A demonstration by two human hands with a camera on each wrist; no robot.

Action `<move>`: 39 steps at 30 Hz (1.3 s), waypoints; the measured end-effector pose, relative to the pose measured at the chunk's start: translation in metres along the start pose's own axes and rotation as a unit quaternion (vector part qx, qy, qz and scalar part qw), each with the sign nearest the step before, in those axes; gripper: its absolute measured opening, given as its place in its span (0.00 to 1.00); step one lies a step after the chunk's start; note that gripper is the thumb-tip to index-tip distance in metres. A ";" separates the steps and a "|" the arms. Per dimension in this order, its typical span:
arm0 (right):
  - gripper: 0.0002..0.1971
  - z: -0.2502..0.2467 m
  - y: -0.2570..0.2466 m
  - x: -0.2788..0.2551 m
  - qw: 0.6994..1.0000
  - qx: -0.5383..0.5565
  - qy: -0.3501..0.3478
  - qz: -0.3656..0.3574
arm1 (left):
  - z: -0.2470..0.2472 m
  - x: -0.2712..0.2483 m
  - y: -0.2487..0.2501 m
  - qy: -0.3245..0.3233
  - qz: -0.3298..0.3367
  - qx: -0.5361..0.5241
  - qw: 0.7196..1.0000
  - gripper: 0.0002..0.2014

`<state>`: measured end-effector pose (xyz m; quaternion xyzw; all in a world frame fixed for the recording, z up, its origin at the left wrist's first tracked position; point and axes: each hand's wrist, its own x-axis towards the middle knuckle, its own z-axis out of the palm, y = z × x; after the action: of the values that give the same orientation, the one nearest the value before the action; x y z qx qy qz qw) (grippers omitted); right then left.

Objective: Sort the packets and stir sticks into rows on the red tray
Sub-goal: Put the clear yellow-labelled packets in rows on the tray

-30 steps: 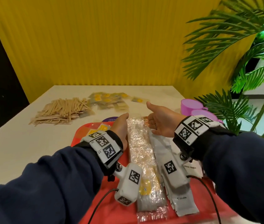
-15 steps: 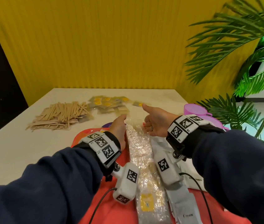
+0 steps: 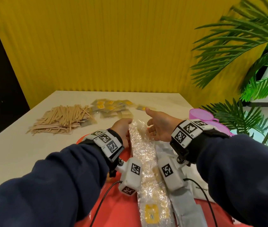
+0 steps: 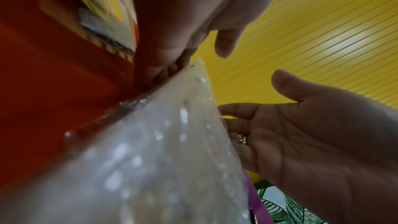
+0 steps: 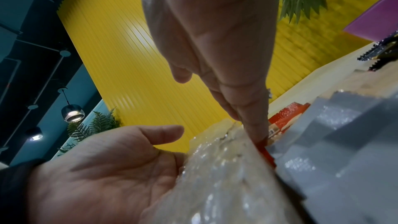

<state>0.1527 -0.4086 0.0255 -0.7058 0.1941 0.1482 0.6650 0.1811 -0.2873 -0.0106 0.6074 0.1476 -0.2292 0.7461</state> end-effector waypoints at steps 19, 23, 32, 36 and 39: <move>0.37 -0.005 -0.009 -0.003 1.000 -0.004 -0.021 -0.014 | 0.008 -0.018 0.005 -0.086 0.049 0.005 0.995 0.19; 0.37 -0.007 -0.010 -0.004 0.999 -0.012 -0.031 -0.009 | 0.004 0.001 0.000 -0.056 0.051 -0.011 0.997 0.43; 0.41 -0.010 -0.009 -0.008 0.999 -0.029 -0.027 0.015 | 0.012 -0.018 0.001 -0.007 0.098 -0.011 0.995 0.19; 0.41 -0.017 -0.009 -0.009 0.998 -0.037 -0.032 0.026 | 0.001 -0.018 -0.001 -0.026 0.063 0.011 0.998 0.29; 0.43 -0.017 -0.006 -0.014 0.997 -0.051 -0.047 0.041 | -0.006 -0.019 -0.006 -0.036 0.038 0.023 0.998 0.31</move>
<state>0.1427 -0.4245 0.0384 -0.7227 0.1833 0.2178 0.6298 0.1624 -0.2795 -0.0078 0.6211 0.0921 -0.2261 0.7447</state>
